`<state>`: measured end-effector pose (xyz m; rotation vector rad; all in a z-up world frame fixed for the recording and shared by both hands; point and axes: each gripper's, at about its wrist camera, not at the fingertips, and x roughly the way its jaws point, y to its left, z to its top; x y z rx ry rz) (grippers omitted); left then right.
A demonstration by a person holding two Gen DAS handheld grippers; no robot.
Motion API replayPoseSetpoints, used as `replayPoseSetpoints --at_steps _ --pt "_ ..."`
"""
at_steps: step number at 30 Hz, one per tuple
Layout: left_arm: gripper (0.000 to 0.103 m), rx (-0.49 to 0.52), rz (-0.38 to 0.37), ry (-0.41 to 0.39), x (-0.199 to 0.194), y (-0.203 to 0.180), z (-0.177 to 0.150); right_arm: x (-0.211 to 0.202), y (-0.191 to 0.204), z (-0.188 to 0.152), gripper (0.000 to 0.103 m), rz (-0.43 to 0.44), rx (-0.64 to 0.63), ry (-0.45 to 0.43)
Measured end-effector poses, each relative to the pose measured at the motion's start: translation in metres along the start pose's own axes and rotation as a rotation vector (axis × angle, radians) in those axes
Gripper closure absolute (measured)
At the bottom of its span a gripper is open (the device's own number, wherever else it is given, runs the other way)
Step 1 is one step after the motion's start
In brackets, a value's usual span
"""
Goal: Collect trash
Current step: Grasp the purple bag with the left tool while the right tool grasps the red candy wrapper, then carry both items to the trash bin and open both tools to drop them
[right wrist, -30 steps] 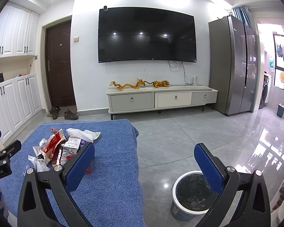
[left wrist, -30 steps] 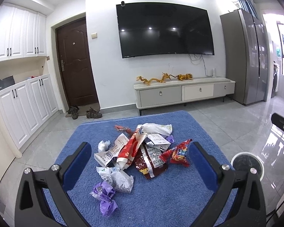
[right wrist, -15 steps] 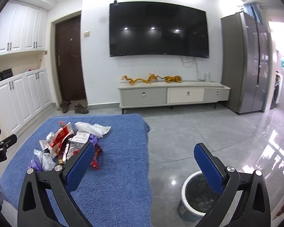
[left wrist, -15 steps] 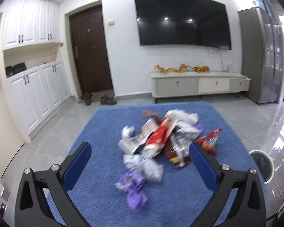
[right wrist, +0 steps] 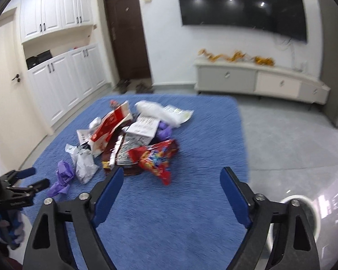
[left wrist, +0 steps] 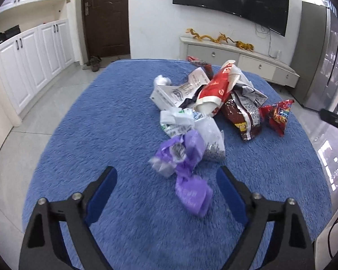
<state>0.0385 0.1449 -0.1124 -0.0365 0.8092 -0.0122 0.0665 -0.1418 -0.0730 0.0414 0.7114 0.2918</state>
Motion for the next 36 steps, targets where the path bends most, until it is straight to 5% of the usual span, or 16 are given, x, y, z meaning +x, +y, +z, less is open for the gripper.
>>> replayPoseSetpoints --at_steps 6,11,14,15,16,29,36 --pt "0.03 0.005 -0.047 0.04 0.033 -0.001 0.011 0.047 -0.001 0.016 0.022 0.05 0.039 0.079" --pt "0.047 -0.029 -0.097 0.075 0.049 0.006 0.012 0.086 -0.009 0.024 0.037 0.082 0.114 0.154" --pt "0.06 -0.031 -0.1 0.06 0.045 0.007 0.01 0.103 -0.012 0.02 0.068 0.118 0.155 0.194" --pt "0.064 -0.036 -0.105 0.056 0.042 0.008 0.009 0.106 -0.013 0.018 0.093 0.145 0.175 0.202" --pt "0.065 -0.038 -0.109 0.052 0.039 0.008 0.008 0.106 -0.014 0.016 0.097 0.158 0.186 0.206" --pt "0.072 0.03 -0.097 -0.06 -0.035 -0.011 0.011 0.025 -0.016 0.005 0.101 0.219 0.134 0.076" --pt "0.072 0.231 -0.208 -0.086 -0.05 -0.093 0.047 -0.03 -0.085 -0.01 0.101 0.109 0.214 -0.024"
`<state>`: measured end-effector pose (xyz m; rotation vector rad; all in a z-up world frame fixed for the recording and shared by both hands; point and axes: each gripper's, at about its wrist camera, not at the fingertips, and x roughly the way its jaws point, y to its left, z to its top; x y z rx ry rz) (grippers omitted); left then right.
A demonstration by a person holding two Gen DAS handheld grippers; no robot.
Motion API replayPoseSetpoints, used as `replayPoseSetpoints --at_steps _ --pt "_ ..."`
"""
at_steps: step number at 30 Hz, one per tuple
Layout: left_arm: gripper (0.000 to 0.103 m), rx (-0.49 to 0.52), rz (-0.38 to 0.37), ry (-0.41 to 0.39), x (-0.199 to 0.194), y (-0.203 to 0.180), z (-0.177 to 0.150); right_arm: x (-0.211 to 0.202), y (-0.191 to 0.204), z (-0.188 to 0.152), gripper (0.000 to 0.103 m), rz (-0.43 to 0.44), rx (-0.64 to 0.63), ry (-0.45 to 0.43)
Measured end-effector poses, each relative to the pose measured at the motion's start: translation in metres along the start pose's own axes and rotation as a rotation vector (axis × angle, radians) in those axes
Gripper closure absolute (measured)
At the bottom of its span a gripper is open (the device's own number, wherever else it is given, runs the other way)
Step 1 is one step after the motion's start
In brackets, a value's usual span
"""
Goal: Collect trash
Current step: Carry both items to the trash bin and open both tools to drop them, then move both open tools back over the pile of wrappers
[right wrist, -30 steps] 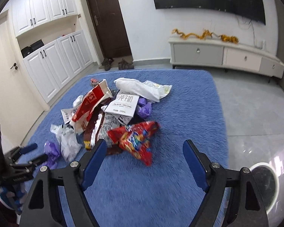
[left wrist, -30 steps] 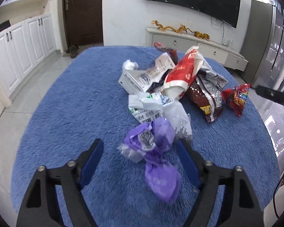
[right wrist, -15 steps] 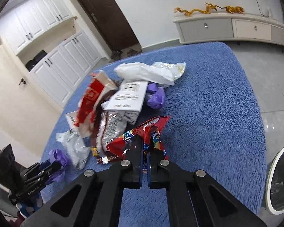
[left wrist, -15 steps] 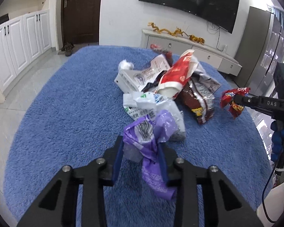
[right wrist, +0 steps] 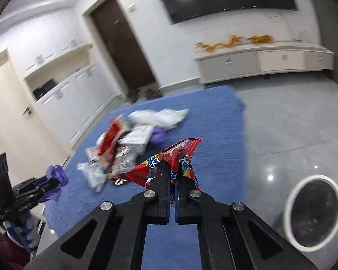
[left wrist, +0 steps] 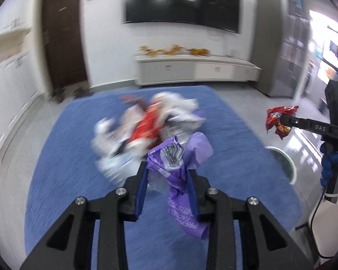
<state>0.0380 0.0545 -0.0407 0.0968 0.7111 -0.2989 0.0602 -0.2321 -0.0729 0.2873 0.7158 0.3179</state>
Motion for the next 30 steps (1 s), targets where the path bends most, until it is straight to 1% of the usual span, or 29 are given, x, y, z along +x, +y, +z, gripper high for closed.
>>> replayPoseSetpoints --at_steps 2,4,7,9,11,12,14,17,18,20,22,23,24,25,27,30 --pt "0.072 0.053 -0.071 0.015 0.015 -0.032 0.019 -0.02 -0.031 -0.003 0.101 -0.058 0.04 -0.026" --pt "0.072 0.11 -0.139 0.036 0.034 -0.07 0.038 -0.038 -0.066 -0.011 0.1 -0.143 0.08 -0.043" --pt "0.072 0.181 -0.25 0.086 0.07 -0.137 0.064 -0.058 -0.126 -0.029 0.1 -0.263 0.16 -0.041" --pt "0.072 0.221 -0.324 0.124 0.098 -0.184 0.078 -0.06 -0.164 -0.042 0.099 -0.338 0.205 -0.025" --pt "0.072 0.243 -0.386 0.164 0.122 -0.225 0.089 -0.06 -0.196 -0.052 0.098 -0.378 0.255 -0.012" --pt "0.072 0.25 -0.412 0.186 0.137 -0.247 0.093 -0.057 -0.218 -0.06 0.097 -0.403 0.294 -0.002" --pt "0.07 0.257 -0.451 0.234 0.164 -0.282 0.099 -0.05 -0.247 -0.07 0.096 -0.435 0.338 0.02" --pt "0.069 0.255 -0.486 0.3 0.204 -0.327 0.104 -0.039 -0.281 -0.08 0.095 -0.456 0.401 0.042" --pt "0.067 0.251 -0.495 0.318 0.215 -0.34 0.104 -0.033 -0.294 -0.084 0.095 -0.47 0.42 0.055" --pt "0.066 0.248 -0.515 0.357 0.235 -0.362 0.103 -0.024 -0.309 -0.09 0.095 -0.479 0.438 0.073" --pt "0.06 0.25 -0.516 0.39 0.255 -0.383 0.101 -0.016 -0.322 -0.095 0.092 -0.481 0.46 0.087" --pt "0.056 0.251 -0.51 0.408 0.265 -0.392 0.097 -0.013 -0.33 -0.098 0.088 -0.483 0.473 0.091" --pt "0.055 0.255 -0.513 0.42 0.272 -0.398 0.096 -0.01 -0.335 -0.101 0.078 -0.488 0.484 0.095" --pt "0.055 0.258 -0.511 0.432 0.279 -0.401 0.095 -0.01 -0.34 -0.103 0.071 -0.492 0.494 0.099" --pt "0.053 0.261 -0.492 0.448 0.287 -0.408 0.091 -0.006 -0.351 -0.109 0.067 -0.499 0.516 0.112" --pt "0.053 0.251 -0.499 0.442 0.284 -0.405 0.09 -0.003 -0.353 -0.115 0.067 -0.508 0.518 0.135"
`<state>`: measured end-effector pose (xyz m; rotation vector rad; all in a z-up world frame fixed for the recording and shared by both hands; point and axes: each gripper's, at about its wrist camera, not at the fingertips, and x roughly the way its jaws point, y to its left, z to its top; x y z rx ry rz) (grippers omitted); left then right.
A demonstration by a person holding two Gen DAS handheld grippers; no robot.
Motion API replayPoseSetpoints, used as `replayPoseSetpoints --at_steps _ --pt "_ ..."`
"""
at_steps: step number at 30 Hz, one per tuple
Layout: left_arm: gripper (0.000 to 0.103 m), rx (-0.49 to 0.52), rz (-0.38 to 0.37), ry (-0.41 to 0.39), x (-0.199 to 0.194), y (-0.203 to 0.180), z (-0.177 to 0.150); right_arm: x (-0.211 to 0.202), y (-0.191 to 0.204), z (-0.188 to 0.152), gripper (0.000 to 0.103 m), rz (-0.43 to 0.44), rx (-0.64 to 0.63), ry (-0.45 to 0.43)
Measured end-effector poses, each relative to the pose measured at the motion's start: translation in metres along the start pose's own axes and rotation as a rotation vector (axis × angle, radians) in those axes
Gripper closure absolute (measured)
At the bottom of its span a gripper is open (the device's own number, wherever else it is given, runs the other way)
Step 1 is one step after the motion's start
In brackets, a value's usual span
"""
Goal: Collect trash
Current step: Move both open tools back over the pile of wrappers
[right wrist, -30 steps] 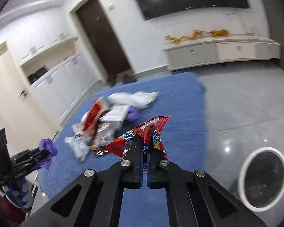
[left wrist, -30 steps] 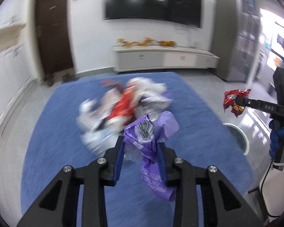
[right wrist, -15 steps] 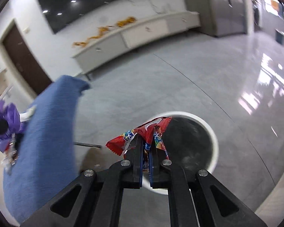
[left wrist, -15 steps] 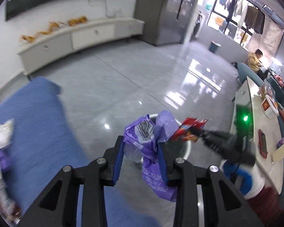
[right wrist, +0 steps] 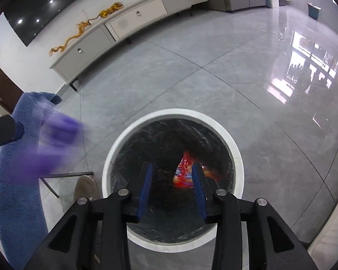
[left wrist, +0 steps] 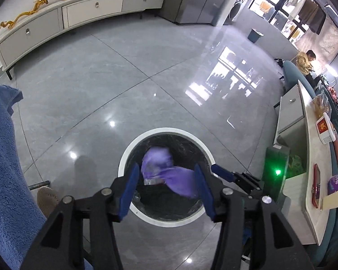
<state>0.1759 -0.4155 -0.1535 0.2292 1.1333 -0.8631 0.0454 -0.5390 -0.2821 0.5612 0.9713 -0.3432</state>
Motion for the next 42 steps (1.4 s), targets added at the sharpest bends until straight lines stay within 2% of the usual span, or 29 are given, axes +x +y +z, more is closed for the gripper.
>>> replayPoseSetpoints --at_steps 5,7,11,16,19,21,24,29,36,40,42 --pt "0.053 0.022 0.014 -0.062 -0.022 0.003 -0.008 -0.01 0.0 -0.002 0.065 -0.001 -0.022 -0.024" --pt "0.053 0.042 0.035 -0.131 -0.048 0.001 -0.018 -0.024 0.004 -0.004 0.064 0.0 -0.036 -0.053" --pt "0.053 0.074 0.049 -0.207 -0.098 -0.002 -0.038 -0.065 0.017 -0.005 0.063 0.034 -0.058 -0.137" --pt "0.053 0.093 0.124 -0.305 -0.168 0.013 -0.086 -0.124 0.052 -0.004 0.059 0.088 -0.111 -0.251" --pt "0.052 0.056 0.15 -0.331 -0.203 0.037 -0.118 -0.16 0.081 -0.008 0.056 0.128 -0.173 -0.309" --pt "0.047 0.021 0.212 -0.36 -0.226 0.056 -0.144 -0.183 0.101 -0.014 0.055 0.168 -0.213 -0.34" --pt "0.043 -0.062 0.263 -0.389 -0.257 0.092 -0.183 -0.208 0.131 -0.021 0.053 0.23 -0.263 -0.366" --pt "0.037 -0.233 0.341 -0.433 -0.301 0.158 -0.255 -0.228 0.185 -0.034 0.048 0.322 -0.354 -0.344" --pt "0.037 -0.446 0.415 -0.448 -0.339 0.244 -0.338 -0.228 0.266 -0.062 0.046 0.455 -0.496 -0.243" --pt "0.037 -0.556 0.419 -0.444 -0.349 0.284 -0.367 -0.213 0.307 -0.078 0.04 0.515 -0.563 -0.169" --pt "0.037 -0.583 0.418 -0.449 -0.349 0.297 -0.368 -0.201 0.329 -0.086 0.04 0.542 -0.601 -0.118"
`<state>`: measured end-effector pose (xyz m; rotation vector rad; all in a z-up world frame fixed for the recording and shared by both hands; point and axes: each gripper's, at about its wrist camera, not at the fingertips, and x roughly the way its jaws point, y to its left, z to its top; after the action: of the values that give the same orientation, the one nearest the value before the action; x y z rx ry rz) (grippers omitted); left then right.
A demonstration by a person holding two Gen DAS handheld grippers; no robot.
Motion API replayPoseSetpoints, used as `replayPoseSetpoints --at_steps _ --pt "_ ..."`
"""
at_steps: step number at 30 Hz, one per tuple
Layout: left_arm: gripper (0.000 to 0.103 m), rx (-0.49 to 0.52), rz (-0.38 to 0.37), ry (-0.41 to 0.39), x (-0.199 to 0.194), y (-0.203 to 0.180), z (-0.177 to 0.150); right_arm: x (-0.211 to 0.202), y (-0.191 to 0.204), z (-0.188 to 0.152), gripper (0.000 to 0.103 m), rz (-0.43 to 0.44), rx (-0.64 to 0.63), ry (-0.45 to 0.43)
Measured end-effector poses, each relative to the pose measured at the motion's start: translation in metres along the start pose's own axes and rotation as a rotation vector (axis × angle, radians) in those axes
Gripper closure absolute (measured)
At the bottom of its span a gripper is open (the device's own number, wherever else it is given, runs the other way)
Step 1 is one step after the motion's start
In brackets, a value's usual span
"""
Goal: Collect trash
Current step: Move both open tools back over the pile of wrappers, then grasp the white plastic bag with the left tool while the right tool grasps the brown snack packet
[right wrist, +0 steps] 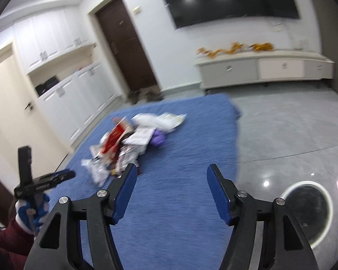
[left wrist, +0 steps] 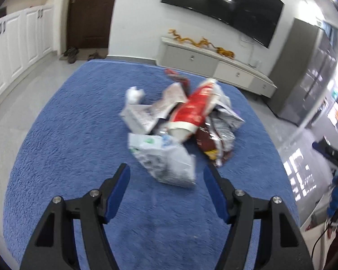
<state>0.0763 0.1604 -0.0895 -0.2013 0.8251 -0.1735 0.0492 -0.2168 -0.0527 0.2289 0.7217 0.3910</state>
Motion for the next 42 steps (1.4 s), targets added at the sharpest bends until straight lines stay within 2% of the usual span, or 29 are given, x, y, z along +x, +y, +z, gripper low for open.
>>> replayPoseSetpoints --at_steps 4,10,12,14,16,18,21,23,24,25,27,29,31,33,37,42 --pt "0.037 -0.032 -0.003 0.007 0.014 0.007 0.008 0.047 0.022 -0.001 0.034 0.065 -0.017 0.088" --pt "0.038 -0.074 -0.037 0.042 0.049 0.017 0.024 0.111 0.041 0.001 0.034 0.136 -0.032 0.198" --pt "0.053 -0.079 -0.049 0.055 0.058 0.019 0.023 0.13 0.043 0.005 0.034 0.158 -0.021 0.224" --pt "0.063 -0.095 -0.069 0.067 0.064 0.023 0.021 0.147 0.046 0.007 0.034 0.18 -0.015 0.247" --pt "0.067 -0.104 -0.084 0.065 0.064 0.027 0.02 0.167 0.05 0.008 0.034 0.199 -0.016 0.275" --pt "0.078 -0.11 -0.11 0.062 0.062 0.03 0.019 0.186 0.053 0.008 0.034 0.216 -0.01 0.297" --pt "0.079 -0.1 -0.11 0.047 0.052 0.032 0.015 0.205 0.058 0.008 0.035 0.24 0.003 0.312" --pt "0.08 -0.104 -0.115 0.041 0.047 0.033 0.012 0.214 0.061 0.009 0.039 0.25 0.008 0.317" --pt "0.085 -0.108 -0.122 0.04 0.043 0.035 0.01 0.218 0.062 0.008 0.052 0.257 0.009 0.321" --pt "0.086 -0.106 -0.123 0.037 0.039 0.034 0.008 0.22 0.063 0.007 0.068 0.264 0.012 0.327" --pt "0.087 -0.098 -0.119 0.024 0.028 0.034 0.003 0.223 0.065 0.004 0.081 0.279 0.014 0.344" --pt "0.087 -0.096 -0.121 0.016 0.02 0.034 0.0 0.221 0.068 0.0 0.082 0.291 0.011 0.347" --pt "0.087 -0.092 -0.114 0.003 0.01 0.034 -0.005 0.214 0.071 -0.004 0.088 0.3 0.0 0.349" --pt "0.087 -0.094 -0.113 -0.006 0.002 0.034 -0.007 0.206 0.074 -0.007 0.091 0.302 -0.021 0.345" --pt "0.087 -0.085 -0.106 -0.028 -0.016 0.032 -0.018 0.178 0.083 -0.015 0.092 0.297 -0.089 0.329" --pt "0.087 -0.079 -0.111 -0.042 -0.028 0.022 -0.018 0.137 0.081 -0.026 0.093 0.274 -0.101 0.277"
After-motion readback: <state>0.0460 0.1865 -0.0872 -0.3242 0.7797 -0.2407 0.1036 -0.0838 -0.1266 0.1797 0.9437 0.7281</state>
